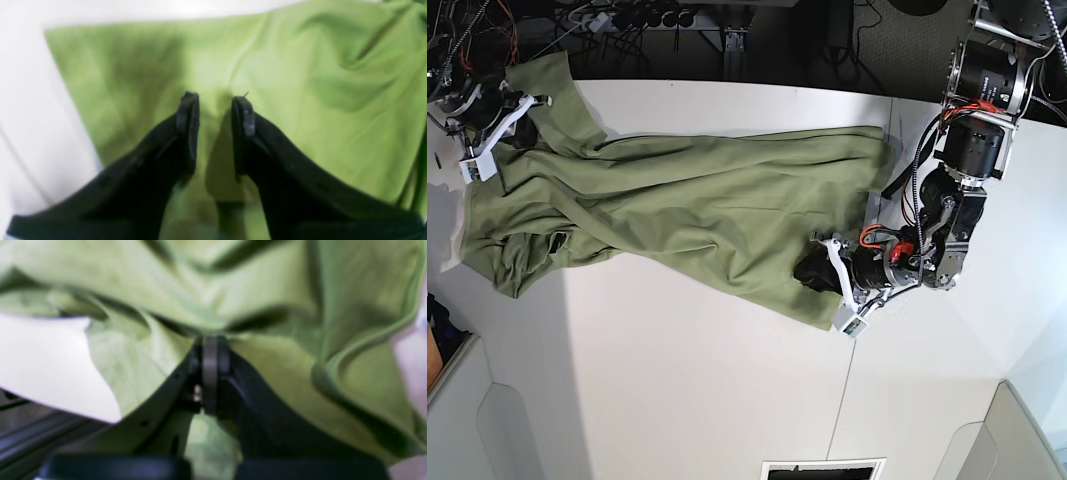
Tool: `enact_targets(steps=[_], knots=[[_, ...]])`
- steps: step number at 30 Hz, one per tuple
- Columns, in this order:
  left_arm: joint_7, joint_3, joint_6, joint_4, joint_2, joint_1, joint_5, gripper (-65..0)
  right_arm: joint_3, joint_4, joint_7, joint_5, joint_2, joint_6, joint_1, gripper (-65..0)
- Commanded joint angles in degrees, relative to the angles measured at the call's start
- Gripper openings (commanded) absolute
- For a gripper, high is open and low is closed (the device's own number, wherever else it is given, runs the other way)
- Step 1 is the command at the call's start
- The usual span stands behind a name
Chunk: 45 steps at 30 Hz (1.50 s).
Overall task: Layout the t-shirt on the table in an organized manner, then fold the t-shirt properly
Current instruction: 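Release and reach both grippers onto the shirt body to regrip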
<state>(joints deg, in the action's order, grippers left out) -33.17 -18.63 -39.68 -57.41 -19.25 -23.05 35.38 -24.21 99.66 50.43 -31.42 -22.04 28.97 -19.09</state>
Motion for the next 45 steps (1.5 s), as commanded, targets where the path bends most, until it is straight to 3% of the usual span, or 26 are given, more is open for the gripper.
enact_targets(steps=[1,6,11,17,22,27,34,40,45], knots=[[0.74,0.2,-0.32,0.44,0.17,-1.7,-0.98,-47.7,-0.46,0.81,-0.9,0.31,-0.94,0.42,0.13,-65.0],[1.73,0.22,-0.32,4.72,0.74,-1.7,-4.44,-47.7,-0.46,-2.89,-1.14,5.49,-0.98,0.39,0.17,-65.0],[4.48,0.22,6.34,6.91,-1.77,-1.88,-9.62,-47.7,-0.46,-7.3,-2.99,8.41,-1.01,0.39,0.2,-65.0],[3.21,0.22,10.27,7.67,-5.95,-2.58,-9.99,-47.7,-0.48,-7.48,-3.17,8.26,-1.53,0.39,0.31,-65.0],[3.06,0.22,10.99,7.67,-9.46,-2.8,-9.92,-47.6,-0.48,-7.45,-2.14,5.44,-2.05,0.42,0.28,-65.0],[-1.27,0.22,10.12,7.48,-12.5,-3.15,-6.82,-47.6,-0.48,-6.64,-1.25,0.63,-2.05,1.33,0.2,-65.0],[-8.44,0.22,-0.32,0.57,-16.2,-3.13,9.4,-47.6,-0.48,-2.16,-5.44,0.07,-2.03,1.31,2.27,-65.0],[-13.42,0.22,-0.32,-9.97,-18.75,-1.49,20.52,-47.6,-0.46,-3.26,-5.57,0.46,-1.88,1.18,11.17,-65.0],[-13.81,0.22,-0.32,-19.08,-18.4,2.75,20.96,-47.6,0.17,-8.59,-5.9,0.37,-1.9,1.14,19.93,-65.0]])
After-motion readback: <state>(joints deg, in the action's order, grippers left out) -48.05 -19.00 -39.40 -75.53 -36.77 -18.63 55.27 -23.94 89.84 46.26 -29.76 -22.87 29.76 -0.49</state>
